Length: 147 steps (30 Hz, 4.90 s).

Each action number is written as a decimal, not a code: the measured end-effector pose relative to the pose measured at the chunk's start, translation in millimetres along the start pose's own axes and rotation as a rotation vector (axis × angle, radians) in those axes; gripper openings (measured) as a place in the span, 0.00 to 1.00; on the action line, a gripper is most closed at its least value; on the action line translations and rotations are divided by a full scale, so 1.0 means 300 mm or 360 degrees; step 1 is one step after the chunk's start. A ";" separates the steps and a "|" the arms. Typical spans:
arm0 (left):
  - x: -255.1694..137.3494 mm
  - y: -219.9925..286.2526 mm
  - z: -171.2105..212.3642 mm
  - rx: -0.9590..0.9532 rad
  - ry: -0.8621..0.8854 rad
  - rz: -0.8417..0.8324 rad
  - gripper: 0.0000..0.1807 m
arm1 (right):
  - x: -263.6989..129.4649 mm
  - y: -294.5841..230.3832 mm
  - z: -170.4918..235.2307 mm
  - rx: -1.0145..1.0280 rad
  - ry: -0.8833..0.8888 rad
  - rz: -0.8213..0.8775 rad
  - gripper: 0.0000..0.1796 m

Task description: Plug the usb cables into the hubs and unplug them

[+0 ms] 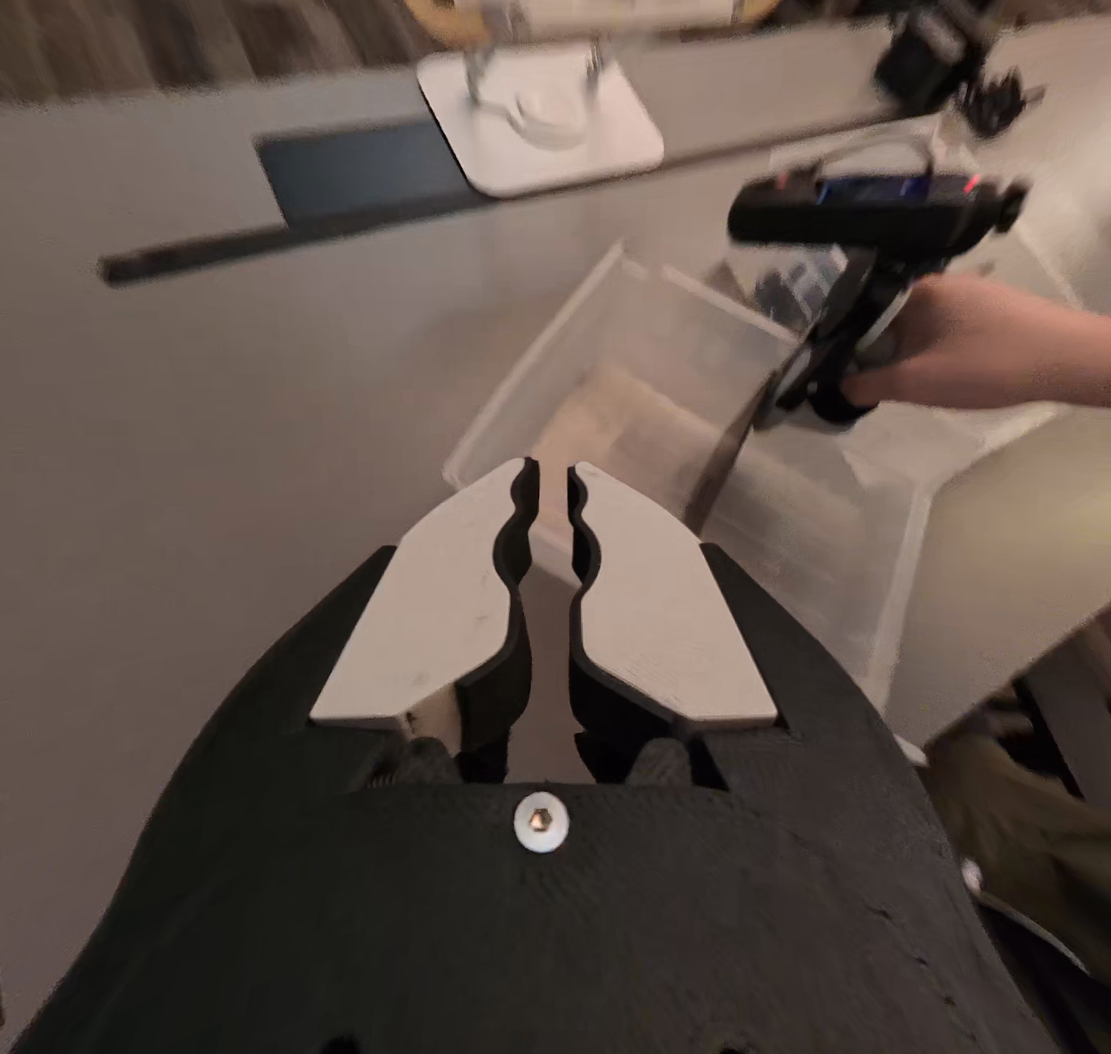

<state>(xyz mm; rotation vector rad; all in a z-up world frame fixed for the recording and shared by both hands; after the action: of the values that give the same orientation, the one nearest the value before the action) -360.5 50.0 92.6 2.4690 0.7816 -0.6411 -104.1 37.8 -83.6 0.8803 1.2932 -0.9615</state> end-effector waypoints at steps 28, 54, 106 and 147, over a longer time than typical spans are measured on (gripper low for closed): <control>0.662 0.649 -0.056 0.0215 -0.0064 0.0819 0.23 | -0.465 1.318 0.927 0.0629 0.0826 -0.0322 0.03; 1.024 0.565 0.115 -0.0106 -0.1471 0.0442 0.08 | 0.018 1.454 1.103 0.0866 0.0269 0.0076 0.03; 0.009 -0.581 0.400 -0.1167 -0.0184 -0.0059 0.09 | 0.136 1.229 0.905 0.1149 0.0002 0.0049 0.03; -0.195 -0.489 0.130 0.0029 0.0536 -0.0201 0.22 | -0.366 1.378 0.912 0.0958 0.1177 0.0934 0.08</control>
<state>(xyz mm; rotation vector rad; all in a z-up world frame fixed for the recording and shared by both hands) -505.7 111.6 52.1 2.5945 1.0683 -0.2758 377.2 -57.0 47.4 2.0912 1.2117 -0.5492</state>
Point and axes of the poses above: each gripper's, where its closed fingertips meet, x out along the fingers, z out of its underside, y = z × x across the jaws, the point moved 4 cm from there along -x, back along the fingers, and after that the axes turned 12 degrees about z, right-handed, at the moved point
